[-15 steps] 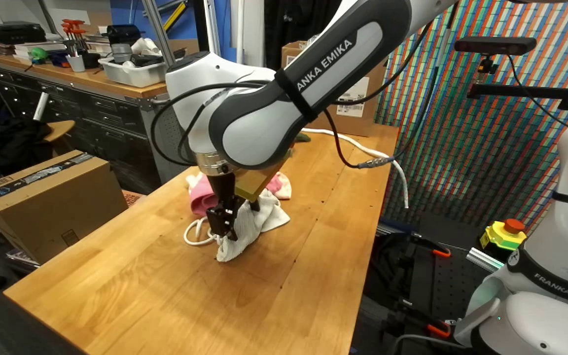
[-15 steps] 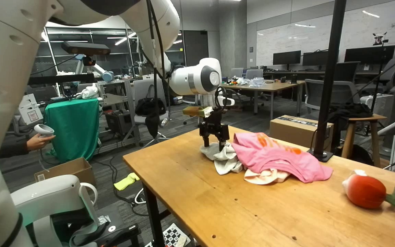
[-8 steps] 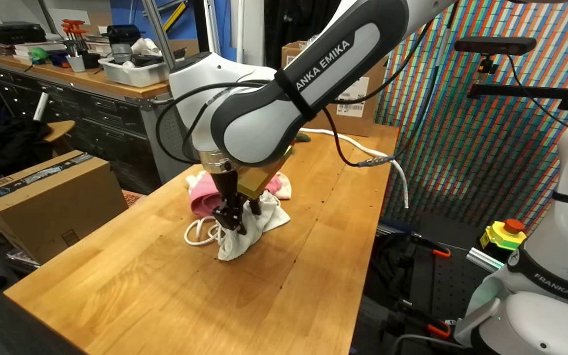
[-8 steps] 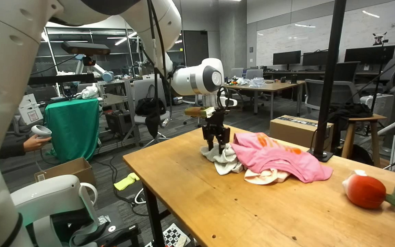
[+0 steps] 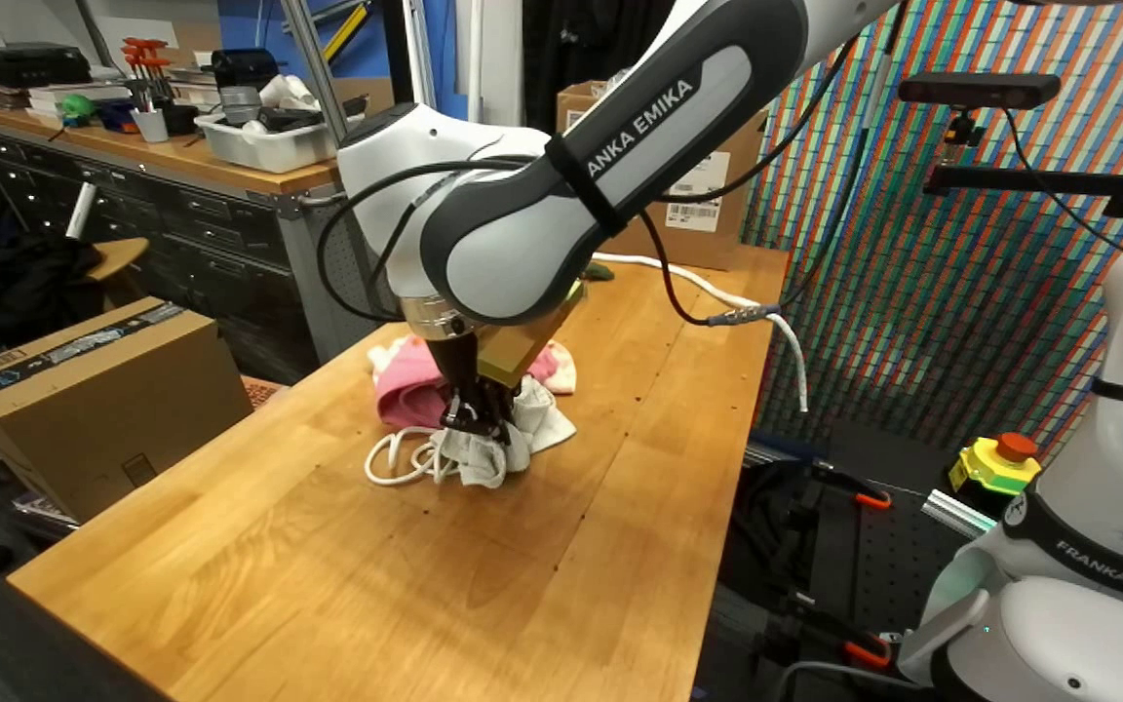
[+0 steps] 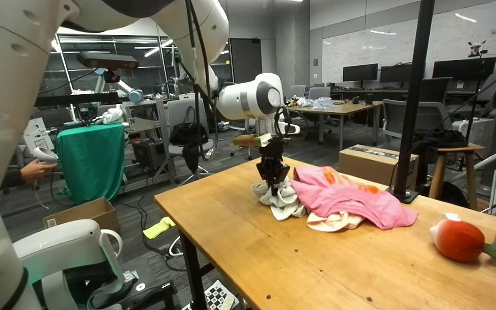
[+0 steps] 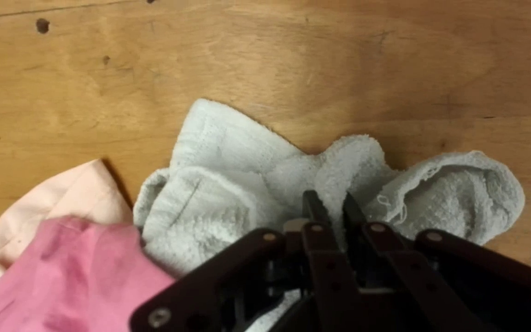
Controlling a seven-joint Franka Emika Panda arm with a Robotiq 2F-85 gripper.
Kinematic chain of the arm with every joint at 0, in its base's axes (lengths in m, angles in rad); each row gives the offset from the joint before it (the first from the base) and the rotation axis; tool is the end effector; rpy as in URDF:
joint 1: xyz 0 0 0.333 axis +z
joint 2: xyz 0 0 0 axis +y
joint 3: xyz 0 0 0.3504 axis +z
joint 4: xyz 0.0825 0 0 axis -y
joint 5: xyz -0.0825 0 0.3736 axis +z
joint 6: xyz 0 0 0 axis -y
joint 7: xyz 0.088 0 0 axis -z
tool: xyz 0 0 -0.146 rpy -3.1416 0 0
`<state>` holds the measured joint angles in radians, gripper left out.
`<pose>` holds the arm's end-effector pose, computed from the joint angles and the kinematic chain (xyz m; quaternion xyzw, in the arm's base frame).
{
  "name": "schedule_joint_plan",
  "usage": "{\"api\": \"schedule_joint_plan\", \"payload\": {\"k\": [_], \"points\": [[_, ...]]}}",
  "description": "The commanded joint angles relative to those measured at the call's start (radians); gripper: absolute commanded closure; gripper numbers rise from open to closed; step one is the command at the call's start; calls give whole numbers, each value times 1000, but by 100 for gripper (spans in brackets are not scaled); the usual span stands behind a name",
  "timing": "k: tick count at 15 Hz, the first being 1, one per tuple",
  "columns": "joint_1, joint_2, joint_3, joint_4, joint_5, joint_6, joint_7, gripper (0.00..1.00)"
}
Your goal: Put all the items on the table separately
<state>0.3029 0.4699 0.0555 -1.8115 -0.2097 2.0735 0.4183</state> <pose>0.5935 0.2010 0.2673 0.9916 0.0283 -0.0670 0.1066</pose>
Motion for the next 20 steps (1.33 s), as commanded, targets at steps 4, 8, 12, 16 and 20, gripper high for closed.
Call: {"api": "schedule_joint_plan", "payload": {"k": [4, 8, 12, 16, 20], "points": [[2, -91, 38, -41, 8, -112, -61, 92], [0, -165, 96, -99, 53, -155, -130, 93], [9, -223, 150, -167, 96, -151, -160, 93], [24, -254, 196, -221, 125, -140, -170, 93], [45, -263, 241, -253, 188, -135, -176, 93]]}}
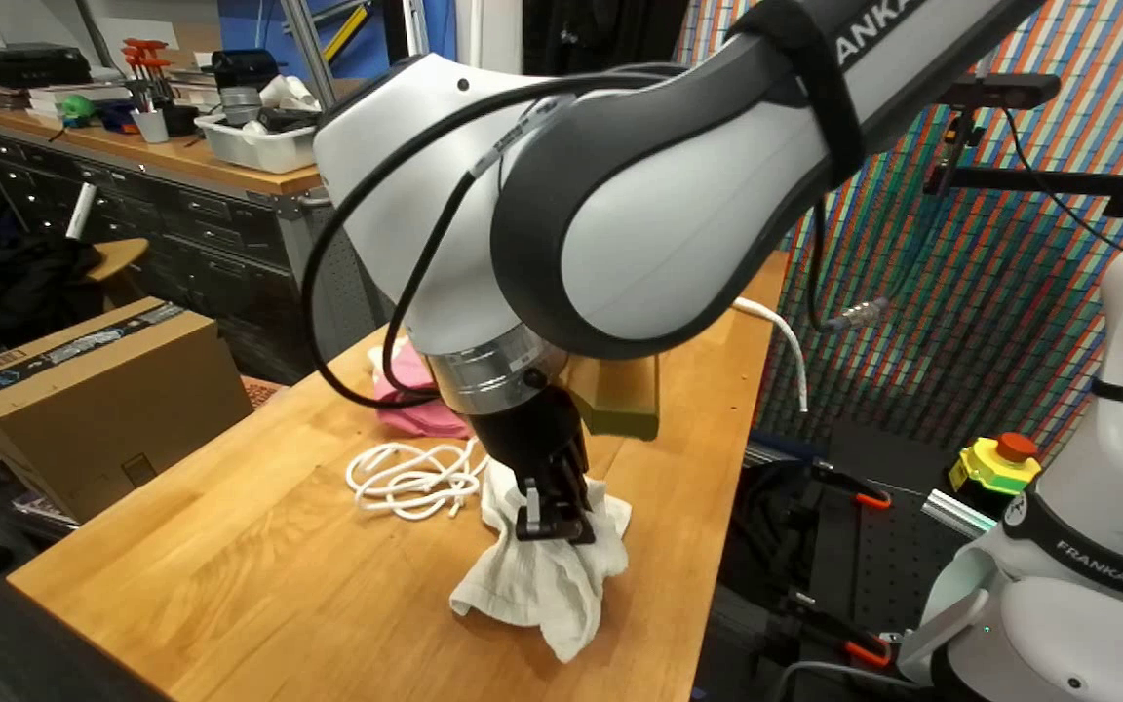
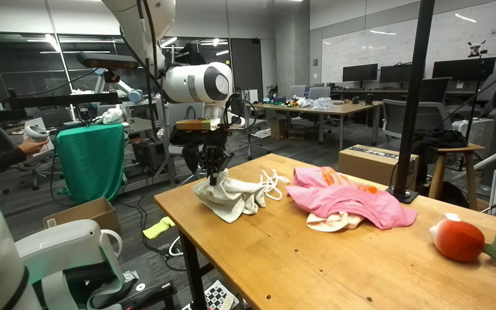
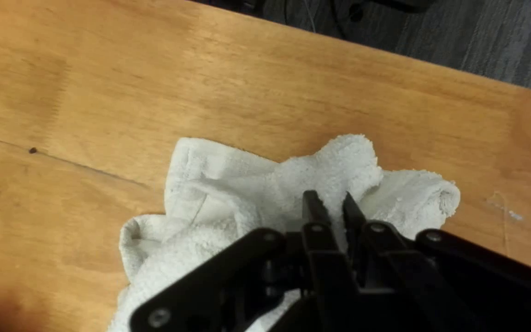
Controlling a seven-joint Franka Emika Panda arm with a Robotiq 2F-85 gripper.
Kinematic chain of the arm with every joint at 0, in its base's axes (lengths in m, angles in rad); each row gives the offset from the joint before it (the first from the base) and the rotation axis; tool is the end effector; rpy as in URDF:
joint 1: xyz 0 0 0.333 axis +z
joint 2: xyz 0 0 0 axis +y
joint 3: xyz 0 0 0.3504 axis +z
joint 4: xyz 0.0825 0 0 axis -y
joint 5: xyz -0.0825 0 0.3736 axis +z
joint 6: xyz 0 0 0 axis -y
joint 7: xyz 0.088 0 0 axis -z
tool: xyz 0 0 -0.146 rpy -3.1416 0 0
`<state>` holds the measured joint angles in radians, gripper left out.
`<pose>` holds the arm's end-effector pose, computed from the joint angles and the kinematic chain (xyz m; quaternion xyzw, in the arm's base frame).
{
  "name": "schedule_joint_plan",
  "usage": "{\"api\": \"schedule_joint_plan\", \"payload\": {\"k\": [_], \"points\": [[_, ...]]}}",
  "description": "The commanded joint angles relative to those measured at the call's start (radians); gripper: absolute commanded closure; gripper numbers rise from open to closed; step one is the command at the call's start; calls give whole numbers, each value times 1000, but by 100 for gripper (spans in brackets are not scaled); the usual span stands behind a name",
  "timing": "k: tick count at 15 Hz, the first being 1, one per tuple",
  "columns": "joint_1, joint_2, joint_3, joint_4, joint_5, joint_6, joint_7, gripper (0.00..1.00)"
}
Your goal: Put all the items on the table separately
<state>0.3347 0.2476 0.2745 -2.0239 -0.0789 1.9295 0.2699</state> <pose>0.4484 0.2991 0.3122 0.9683 0.1875 -0.1489 0.0708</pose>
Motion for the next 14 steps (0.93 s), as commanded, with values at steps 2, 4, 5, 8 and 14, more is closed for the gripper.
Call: {"api": "schedule_joint_plan", "payload": {"k": [2, 4, 5, 8, 14], "points": [[26, -36, 43, -51, 92, 21, -22, 93], [39, -29, 57, -54, 121, 19, -12, 93], [44, -24, 60, -56, 131, 22, -7, 93], [55, -12, 62, -58, 154, 26, 8, 93], [51, 0, 49, -60, 161, 32, 14, 62]]}}
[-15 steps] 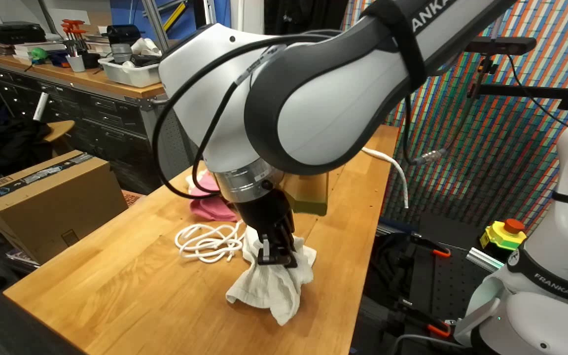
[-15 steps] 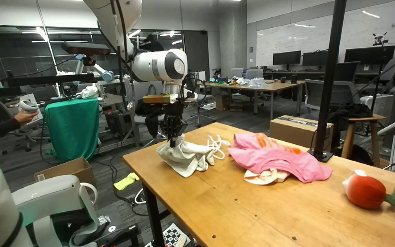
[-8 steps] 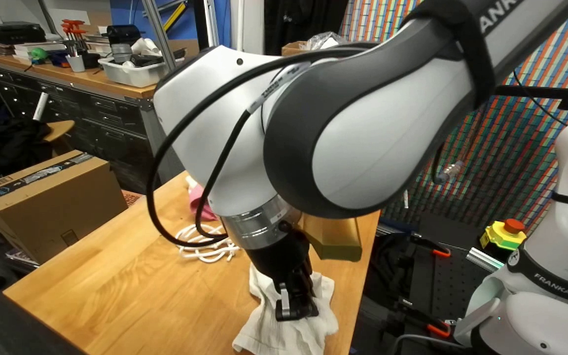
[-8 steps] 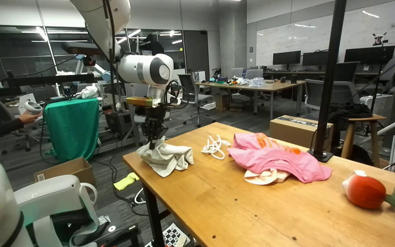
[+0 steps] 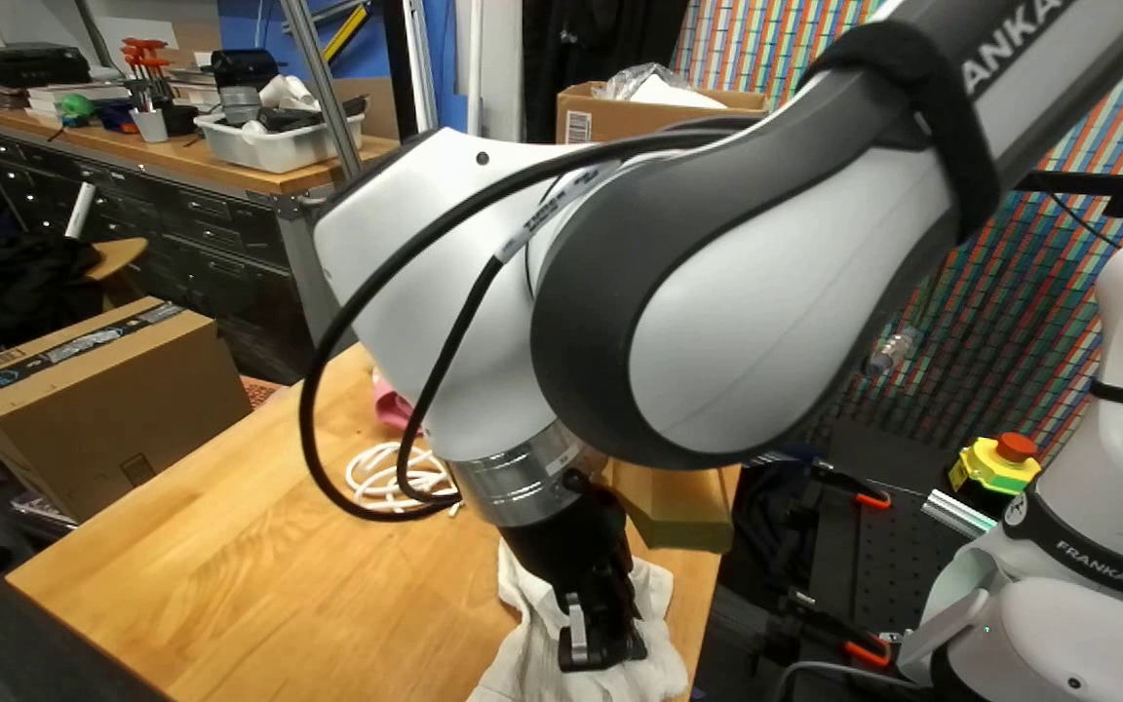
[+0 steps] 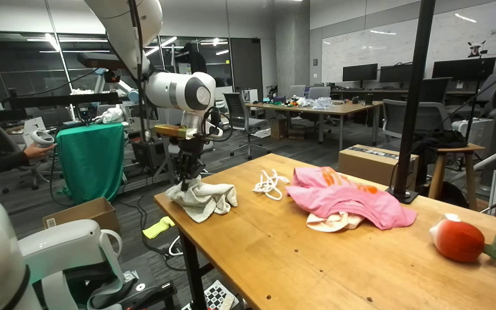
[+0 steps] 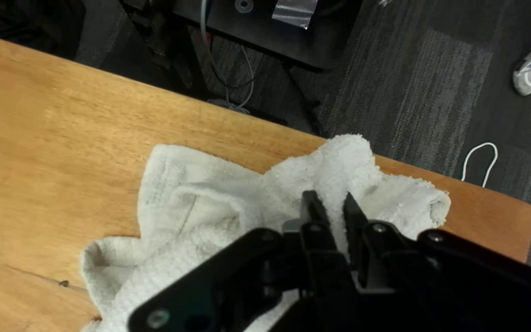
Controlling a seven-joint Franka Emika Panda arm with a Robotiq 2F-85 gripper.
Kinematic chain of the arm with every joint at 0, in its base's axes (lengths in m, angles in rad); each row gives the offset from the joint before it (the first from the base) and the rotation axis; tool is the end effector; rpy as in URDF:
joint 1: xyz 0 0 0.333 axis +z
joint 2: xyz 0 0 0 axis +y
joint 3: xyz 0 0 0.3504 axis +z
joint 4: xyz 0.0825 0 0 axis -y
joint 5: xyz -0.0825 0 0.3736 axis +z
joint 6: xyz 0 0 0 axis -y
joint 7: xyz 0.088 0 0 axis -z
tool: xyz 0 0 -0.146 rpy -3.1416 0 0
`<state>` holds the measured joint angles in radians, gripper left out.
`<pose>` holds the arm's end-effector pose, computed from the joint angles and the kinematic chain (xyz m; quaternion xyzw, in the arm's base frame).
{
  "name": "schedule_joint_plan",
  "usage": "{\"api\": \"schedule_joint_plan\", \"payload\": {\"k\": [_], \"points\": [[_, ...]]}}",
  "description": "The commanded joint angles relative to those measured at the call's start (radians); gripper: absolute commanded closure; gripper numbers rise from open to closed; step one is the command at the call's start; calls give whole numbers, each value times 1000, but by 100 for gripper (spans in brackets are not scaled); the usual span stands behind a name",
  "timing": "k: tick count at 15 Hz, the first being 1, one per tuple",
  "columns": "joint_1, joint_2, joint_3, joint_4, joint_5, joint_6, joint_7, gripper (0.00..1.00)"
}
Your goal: Put all the items on the table separately
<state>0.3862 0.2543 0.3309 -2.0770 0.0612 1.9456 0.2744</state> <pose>0.3912 0.3470 0.2930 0.9594 0.2020 -0.1948 0.0292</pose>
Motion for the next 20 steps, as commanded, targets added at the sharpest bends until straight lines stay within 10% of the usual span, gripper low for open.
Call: {"api": "schedule_joint_plan", "payload": {"k": [1, 10, 20], "points": [[-1, -5, -10, -6, 20, 17, 11, 60], [-10, 18, -48, 37, -18, -18, 39, 2], [-31, 83, -159, 144, -231, -15, 109, 0]]}}
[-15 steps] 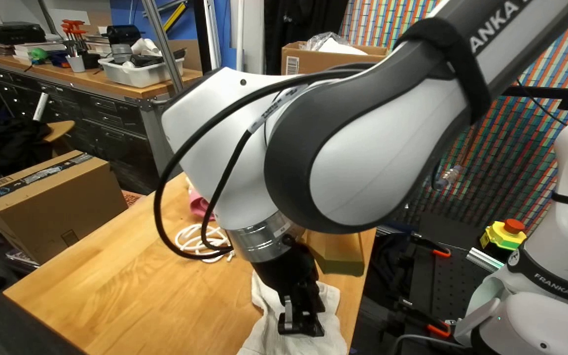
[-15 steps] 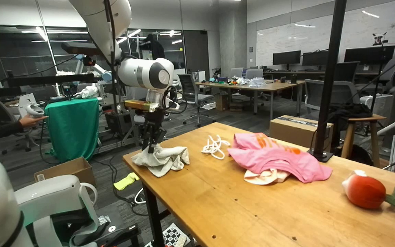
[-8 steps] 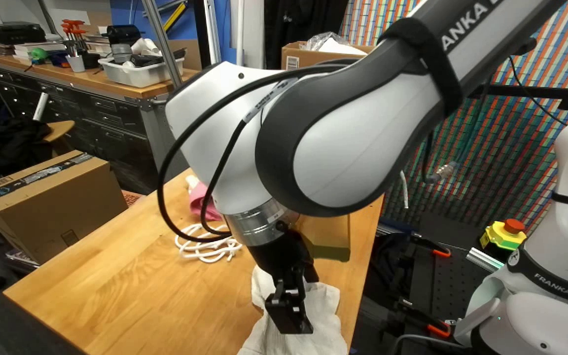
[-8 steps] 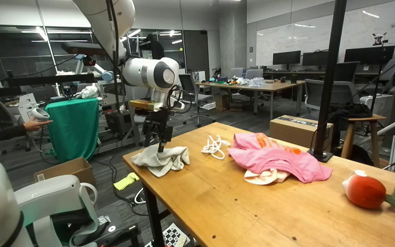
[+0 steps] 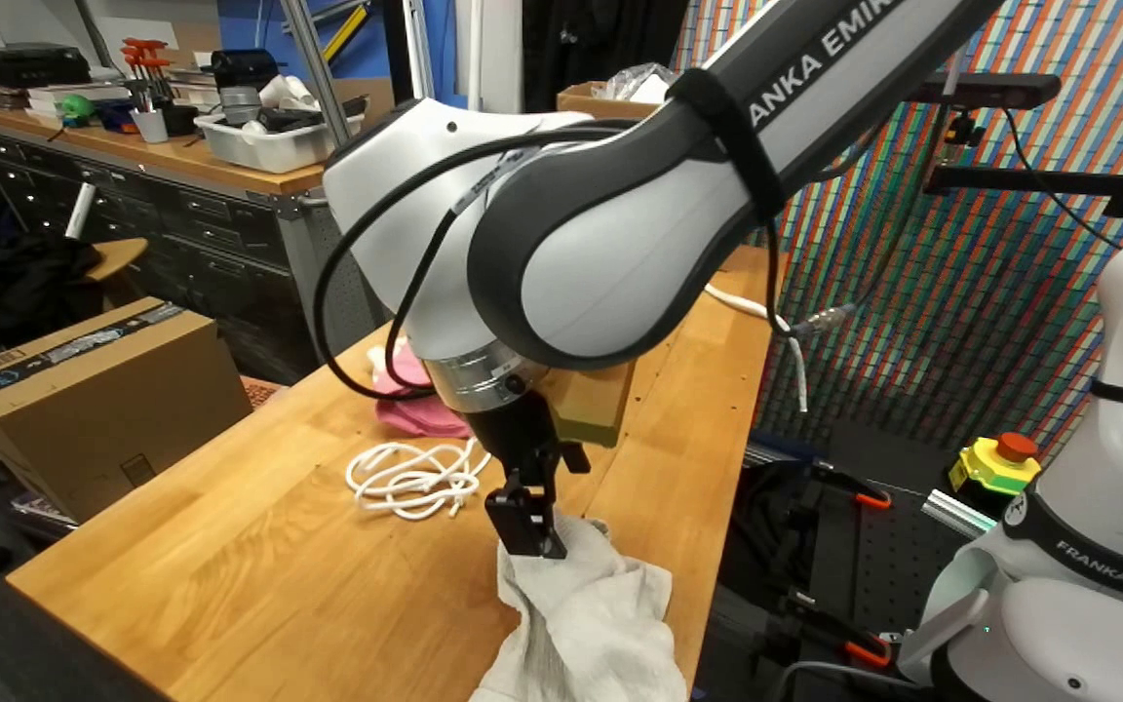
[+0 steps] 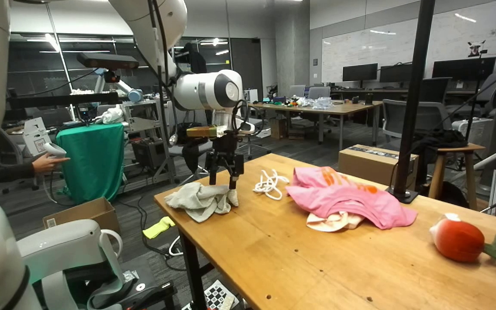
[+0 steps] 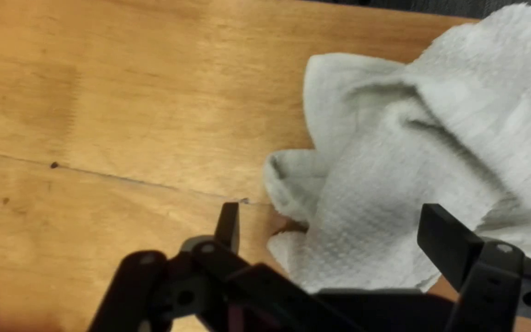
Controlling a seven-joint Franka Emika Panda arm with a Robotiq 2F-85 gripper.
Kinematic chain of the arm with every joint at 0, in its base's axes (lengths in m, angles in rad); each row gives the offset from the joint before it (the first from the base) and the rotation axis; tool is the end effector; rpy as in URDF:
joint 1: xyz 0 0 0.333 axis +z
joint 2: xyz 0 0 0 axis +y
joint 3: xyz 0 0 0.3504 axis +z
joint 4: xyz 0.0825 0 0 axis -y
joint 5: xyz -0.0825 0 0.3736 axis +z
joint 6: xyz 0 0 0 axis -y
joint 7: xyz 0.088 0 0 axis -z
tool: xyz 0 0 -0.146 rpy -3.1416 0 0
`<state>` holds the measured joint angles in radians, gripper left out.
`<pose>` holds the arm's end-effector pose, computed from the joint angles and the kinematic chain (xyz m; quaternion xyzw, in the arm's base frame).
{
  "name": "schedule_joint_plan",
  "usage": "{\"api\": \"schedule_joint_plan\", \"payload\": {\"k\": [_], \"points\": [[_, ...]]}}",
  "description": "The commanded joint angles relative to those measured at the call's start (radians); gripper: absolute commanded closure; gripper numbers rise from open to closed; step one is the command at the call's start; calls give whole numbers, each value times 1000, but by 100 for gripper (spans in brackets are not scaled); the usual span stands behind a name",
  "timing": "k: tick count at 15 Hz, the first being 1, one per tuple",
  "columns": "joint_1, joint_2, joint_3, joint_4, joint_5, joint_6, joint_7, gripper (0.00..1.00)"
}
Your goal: Put all the items on the table separately
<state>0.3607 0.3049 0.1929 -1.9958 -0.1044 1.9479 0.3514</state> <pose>0.4747 0.2780 0.2902 0.9768 0.1272 -0.1478 0.0890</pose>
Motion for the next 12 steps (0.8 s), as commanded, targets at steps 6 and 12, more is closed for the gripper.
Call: {"api": "schedule_joint_plan", "payload": {"k": [6, 12], "points": [[-10, 50, -68, 154, -222, 6, 56, 0], [-18, 89, -86, 280, -293, 1, 36, 0]]}}
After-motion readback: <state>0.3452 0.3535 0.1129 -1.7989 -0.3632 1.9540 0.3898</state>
